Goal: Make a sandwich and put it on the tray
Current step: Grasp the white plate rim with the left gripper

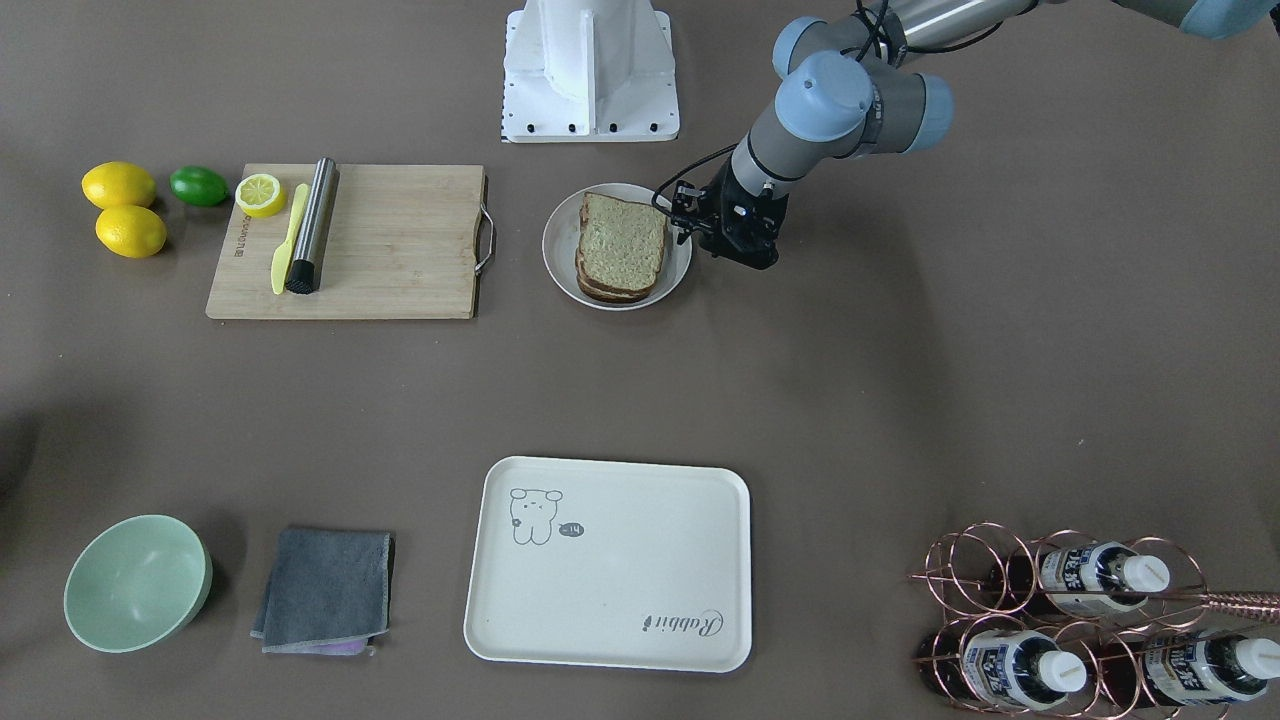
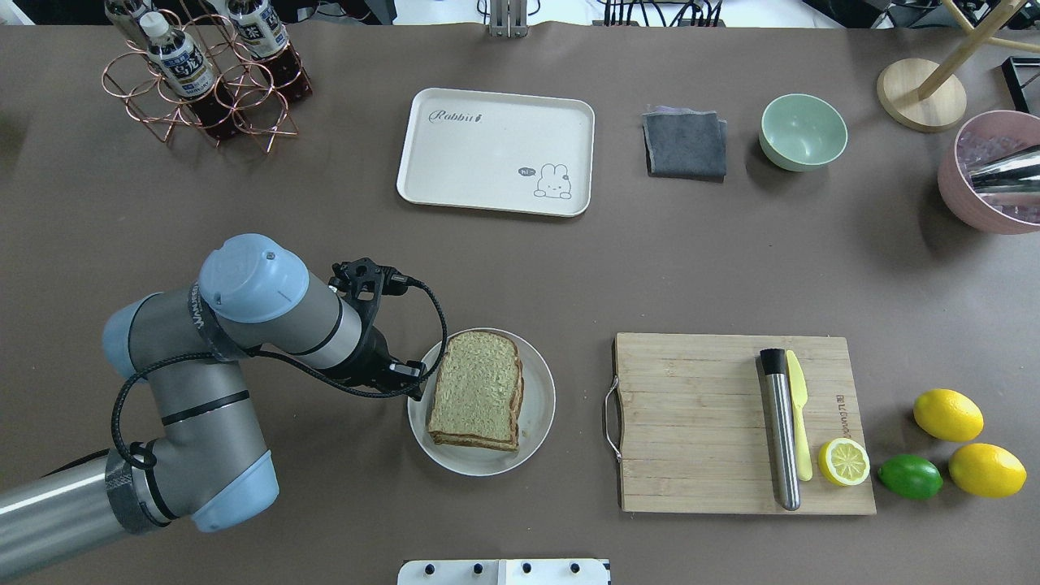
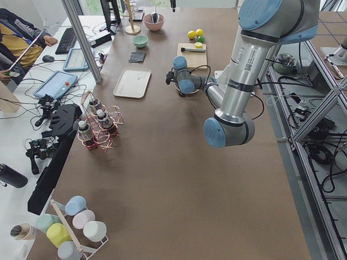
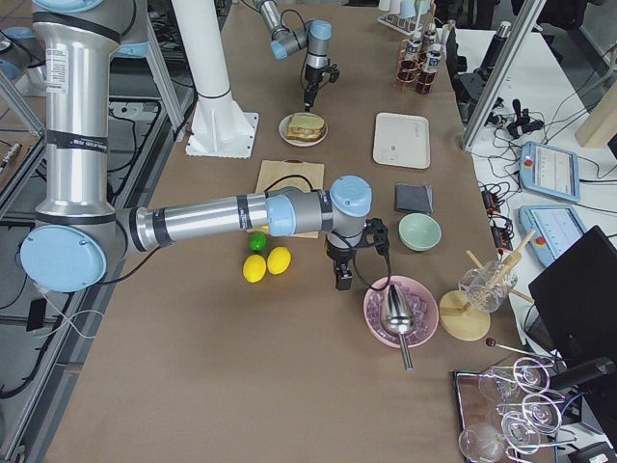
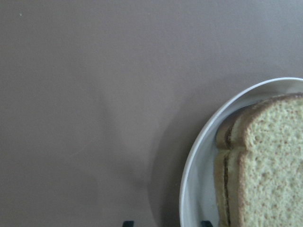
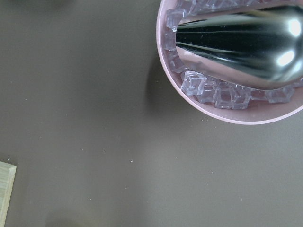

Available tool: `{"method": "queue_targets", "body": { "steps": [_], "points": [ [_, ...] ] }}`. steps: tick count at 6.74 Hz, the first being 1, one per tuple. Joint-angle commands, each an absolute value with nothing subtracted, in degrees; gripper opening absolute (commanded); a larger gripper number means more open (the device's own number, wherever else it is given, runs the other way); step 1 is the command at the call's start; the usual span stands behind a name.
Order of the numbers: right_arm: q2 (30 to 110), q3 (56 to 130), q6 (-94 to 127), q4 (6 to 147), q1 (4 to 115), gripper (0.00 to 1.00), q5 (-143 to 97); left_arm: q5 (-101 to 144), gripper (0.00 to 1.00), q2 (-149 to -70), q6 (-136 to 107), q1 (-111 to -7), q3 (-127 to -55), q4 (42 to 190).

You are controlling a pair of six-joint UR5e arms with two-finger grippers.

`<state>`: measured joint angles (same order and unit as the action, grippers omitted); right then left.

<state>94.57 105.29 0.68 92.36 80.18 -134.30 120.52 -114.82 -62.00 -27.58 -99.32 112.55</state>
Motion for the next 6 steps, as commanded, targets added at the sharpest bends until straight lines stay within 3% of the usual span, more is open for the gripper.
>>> {"method": "queue_targets", "body": {
  "steps": [1,5,6],
  "points": [
    [94.7,105.1,0.6,92.4,80.3,1.00,-134.3,120.3,0.46,-115.6,-62.8,-26.6,-98.4,112.7],
    [95.4,105.4,0.6,92.3,80.6,1.00,-134.3,120.3,0.43,-115.8,-62.8,-26.5,-95.4,116.6],
    [95.4,105.5,0.6,92.3,80.7,1.00,-134.3,120.3,0.25,-115.8,-63.0,-26.5,-95.4,116.7]
  ]
}}
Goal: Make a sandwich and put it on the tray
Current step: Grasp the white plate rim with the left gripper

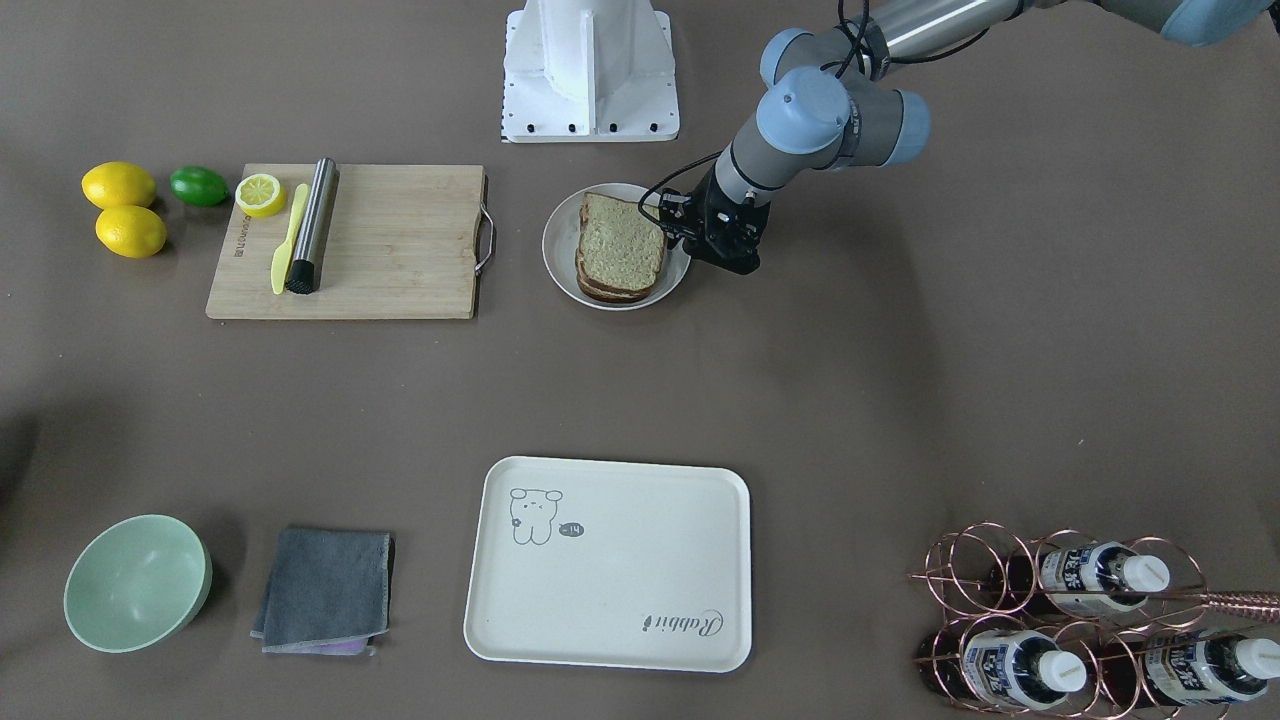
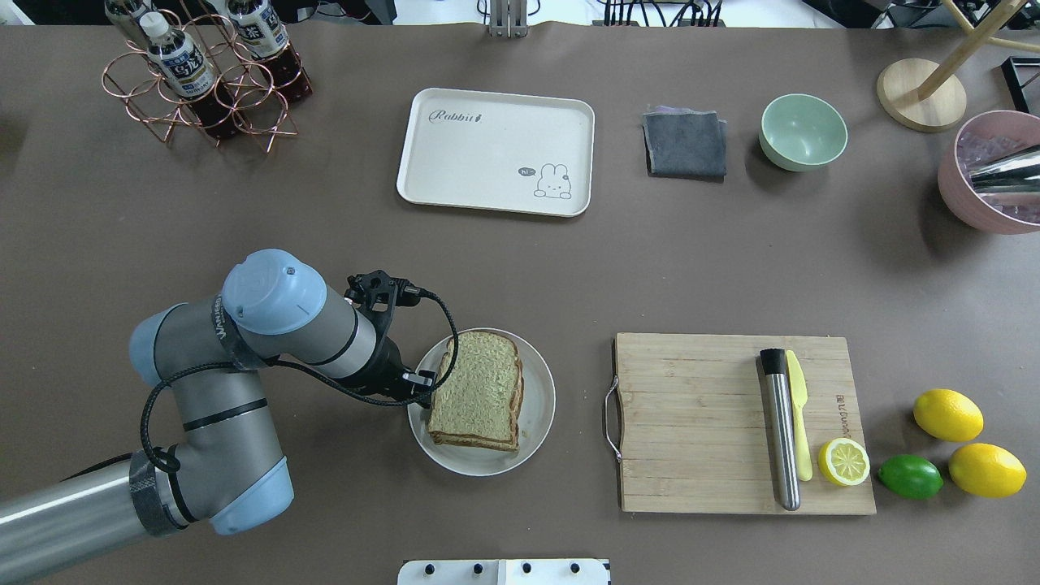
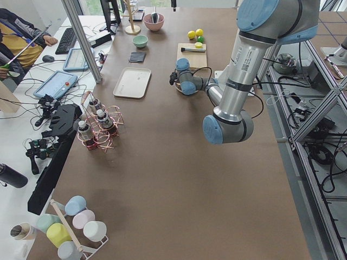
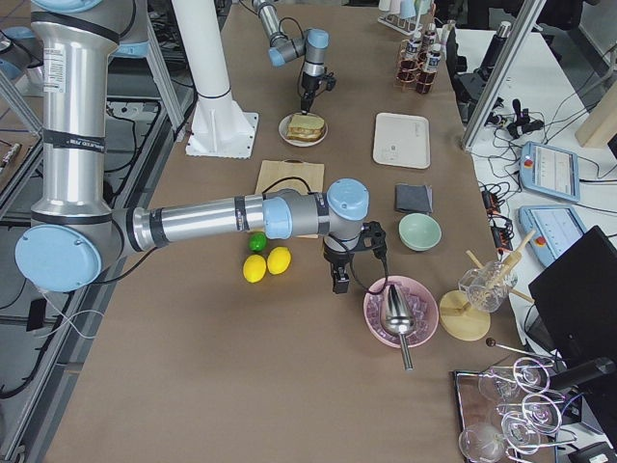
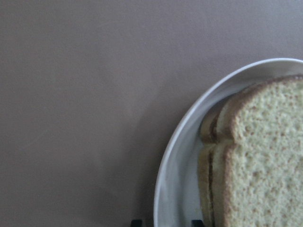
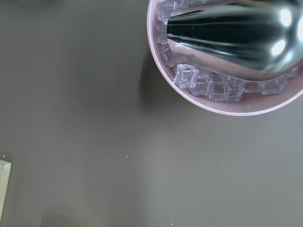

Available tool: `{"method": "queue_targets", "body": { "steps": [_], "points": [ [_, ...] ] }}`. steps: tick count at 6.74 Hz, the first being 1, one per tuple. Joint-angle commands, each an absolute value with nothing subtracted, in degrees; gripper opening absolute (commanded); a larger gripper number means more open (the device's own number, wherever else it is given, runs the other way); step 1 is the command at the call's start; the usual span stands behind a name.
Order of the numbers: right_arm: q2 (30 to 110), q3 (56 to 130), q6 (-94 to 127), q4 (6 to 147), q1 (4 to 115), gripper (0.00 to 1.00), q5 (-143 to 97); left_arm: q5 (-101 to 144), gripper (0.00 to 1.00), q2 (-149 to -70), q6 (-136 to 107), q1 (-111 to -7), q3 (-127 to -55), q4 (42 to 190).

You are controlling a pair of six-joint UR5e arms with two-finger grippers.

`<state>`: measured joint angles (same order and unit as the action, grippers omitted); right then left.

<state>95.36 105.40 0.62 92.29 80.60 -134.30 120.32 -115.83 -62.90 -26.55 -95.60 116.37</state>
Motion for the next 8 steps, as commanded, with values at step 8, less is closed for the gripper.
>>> {"method": "queue_targets", "body": {
  "steps": [8],
  "points": [
    [95.5,105.9,0.6,92.4,81.1,1.00,-134.8,121.7,0.00,-115.3,-74.0,-32.2,-95.4,122.8]
  ]
}}
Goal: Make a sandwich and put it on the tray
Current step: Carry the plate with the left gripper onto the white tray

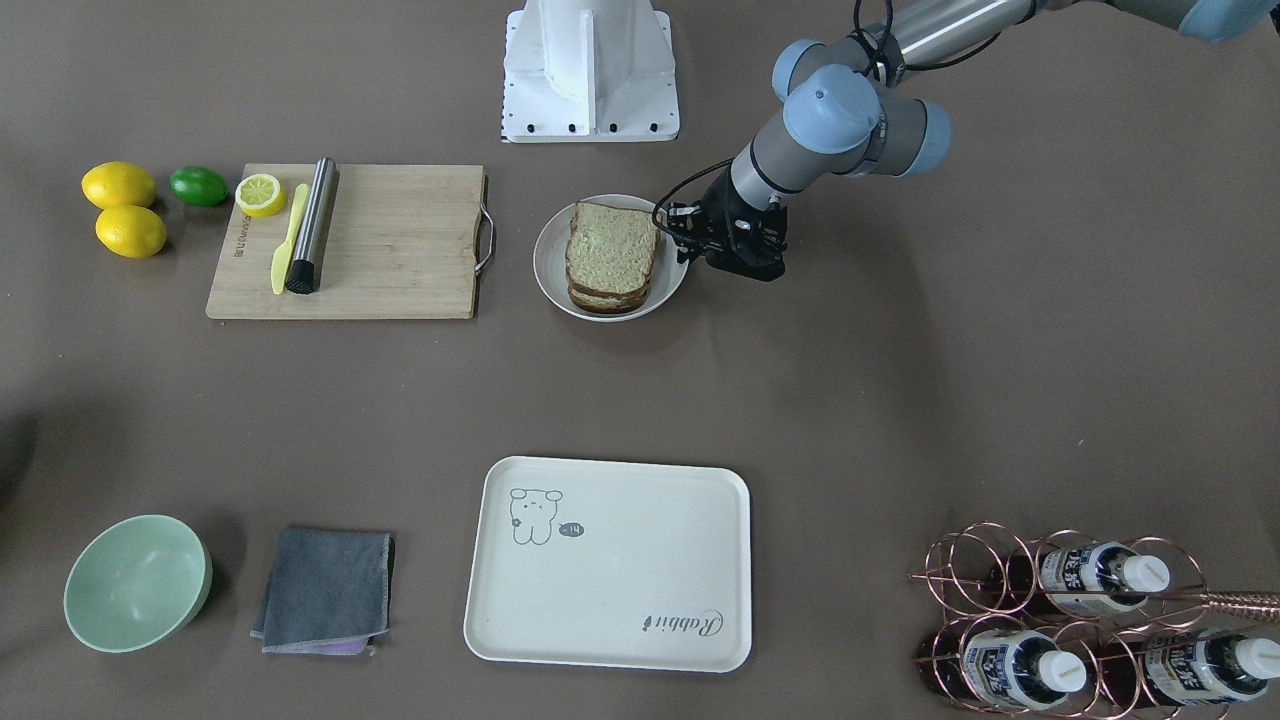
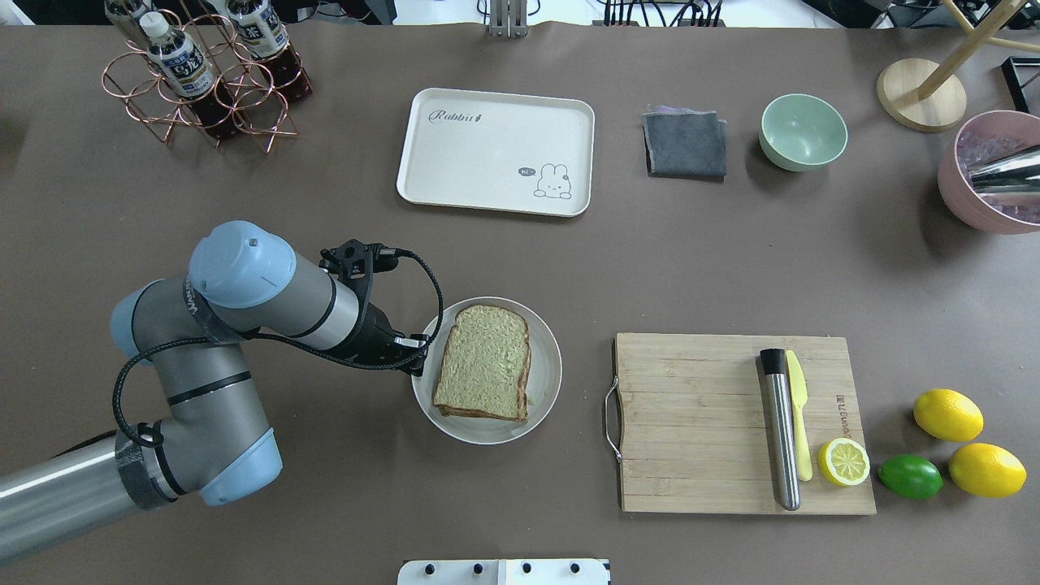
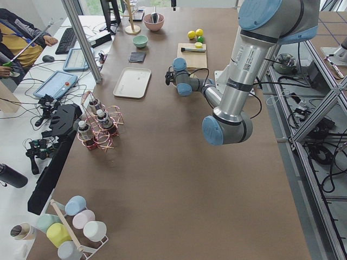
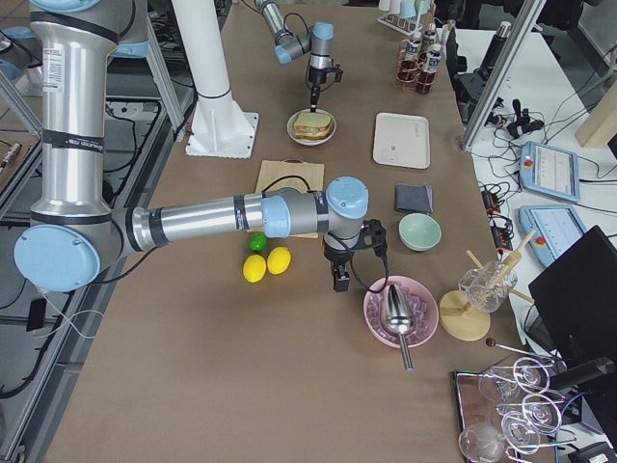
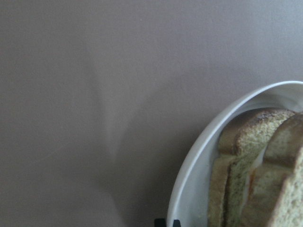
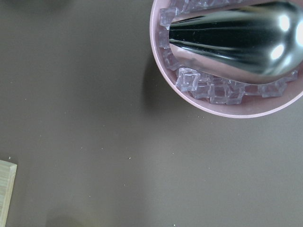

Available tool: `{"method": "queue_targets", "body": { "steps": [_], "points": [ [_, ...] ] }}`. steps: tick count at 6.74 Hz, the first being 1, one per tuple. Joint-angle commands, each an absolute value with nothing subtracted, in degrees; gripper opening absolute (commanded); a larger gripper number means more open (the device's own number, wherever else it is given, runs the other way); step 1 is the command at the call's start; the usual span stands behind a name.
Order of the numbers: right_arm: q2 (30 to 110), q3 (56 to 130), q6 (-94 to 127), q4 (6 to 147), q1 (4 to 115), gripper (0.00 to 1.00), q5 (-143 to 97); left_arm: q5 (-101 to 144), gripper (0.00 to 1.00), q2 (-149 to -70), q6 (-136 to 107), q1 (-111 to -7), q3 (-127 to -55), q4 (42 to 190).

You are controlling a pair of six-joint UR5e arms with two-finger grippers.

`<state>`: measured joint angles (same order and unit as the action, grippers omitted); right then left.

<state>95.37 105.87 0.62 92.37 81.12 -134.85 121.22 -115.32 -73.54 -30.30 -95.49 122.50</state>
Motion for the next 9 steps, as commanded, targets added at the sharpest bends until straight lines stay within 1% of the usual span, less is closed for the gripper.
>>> {"method": "queue_targets", "body": {
  "steps": [1,2,4,6,8,9],
  "points": [
    [95.7,106.4,0.6,92.4,81.2,1.00,-134.8,123.8,0.00,-115.6,-74.1,-33.6,-95.0,122.8],
    [95.8,107.0,0.7,92.5,81.3,1.00,-134.9,124.3,0.00,-116.1,-74.0,-35.7,-94.6,122.3],
    [96.0,107.0,0.7,92.5,81.2,1.00,-134.8,129.0,0.00,-122.2,-73.4,-40.5,-87.1,122.6],
    [96.1,107.1,0.7,92.3,81.2,1.00,-134.8,133.5,0.00,-130.1,-69.7,-46.5,-75.7,122.6],
    [96.1,107.2,0.7,92.3,81.2,1.00,-134.8,133.7,0.00,-140.0,-66.5,-48.8,-61.4,123.0],
    [96.1,107.5,0.7,92.3,81.1,1.00,-134.8,133.6,0.00,-142.0,-64.7,-50.1,-56.0,125.8]
  ]
}}
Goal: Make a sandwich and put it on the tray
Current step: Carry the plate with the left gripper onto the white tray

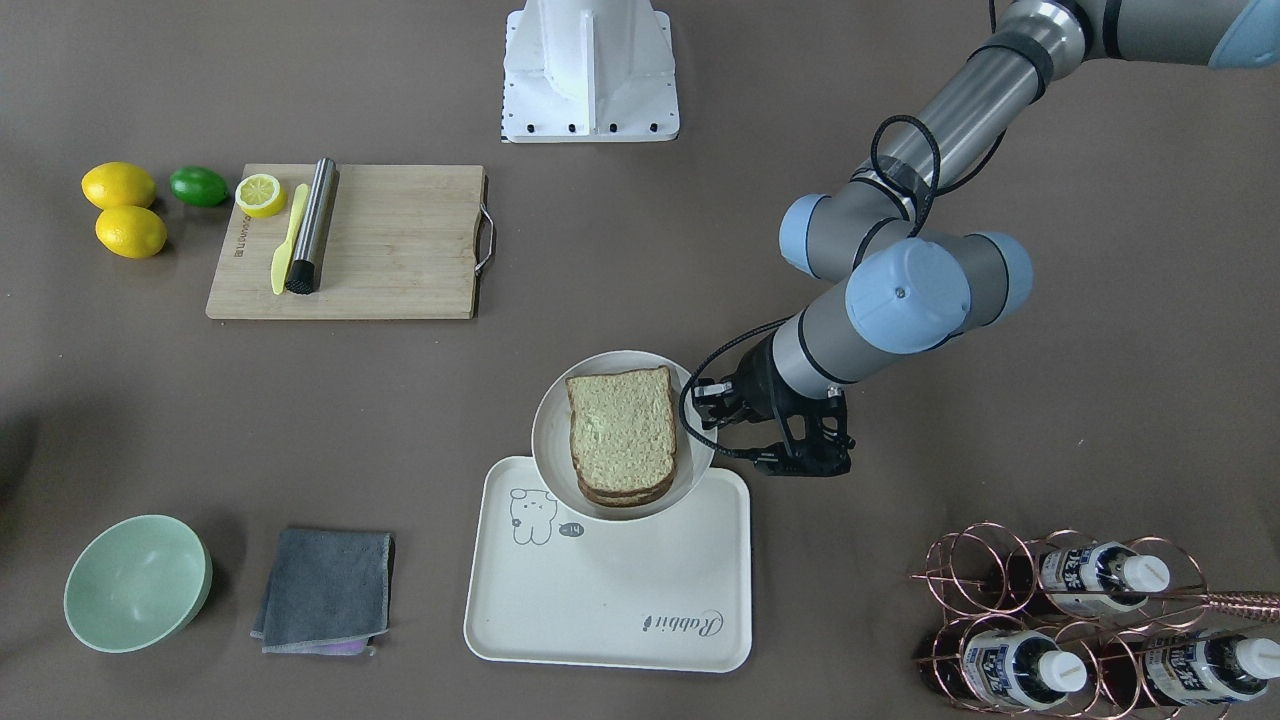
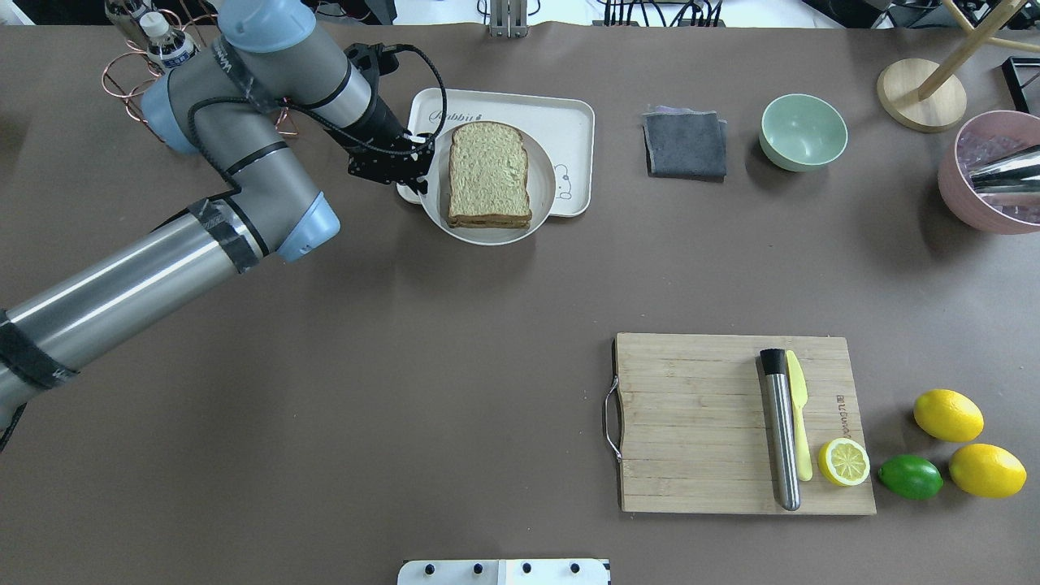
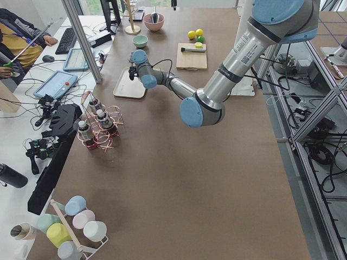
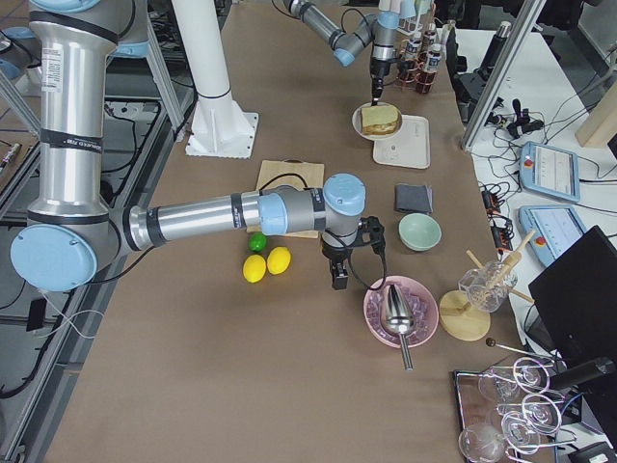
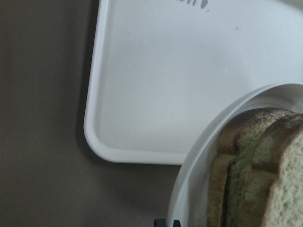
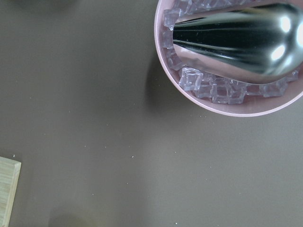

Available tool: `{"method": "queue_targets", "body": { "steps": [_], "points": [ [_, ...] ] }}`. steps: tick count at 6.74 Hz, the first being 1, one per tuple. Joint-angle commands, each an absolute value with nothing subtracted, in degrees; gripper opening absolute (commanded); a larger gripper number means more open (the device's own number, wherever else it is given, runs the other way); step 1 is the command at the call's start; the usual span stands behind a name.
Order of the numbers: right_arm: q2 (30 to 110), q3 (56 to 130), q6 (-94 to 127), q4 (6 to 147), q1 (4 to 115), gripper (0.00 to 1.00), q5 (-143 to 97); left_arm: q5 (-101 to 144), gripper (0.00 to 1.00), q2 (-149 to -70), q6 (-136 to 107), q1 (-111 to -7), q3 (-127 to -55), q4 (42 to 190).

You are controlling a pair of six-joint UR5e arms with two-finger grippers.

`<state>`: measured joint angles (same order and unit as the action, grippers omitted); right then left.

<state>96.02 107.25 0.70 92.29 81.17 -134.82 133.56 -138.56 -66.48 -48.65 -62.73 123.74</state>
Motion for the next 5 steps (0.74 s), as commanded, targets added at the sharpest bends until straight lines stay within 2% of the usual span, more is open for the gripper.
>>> {"method": "queue_targets", "body": {
  "steps": [1,3,5],
  "points": [
    [96.1,107.5,0.7,92.3,81.1,1.00,-134.8,133.2,0.00,-145.5,-62.8,-50.4,-49.1,128.4],
    [95.8,107.8,1.0,92.3,81.1,1.00,-134.8,130.1,0.00,-149.0,-62.7,-50.3,-41.1,133.2],
    [95.6,107.8,1.3,92.3,81.1,1.00,-134.9,129.1,0.00,-149.4,-62.4,-50.2,-39.1,134.6]
  ]
}}
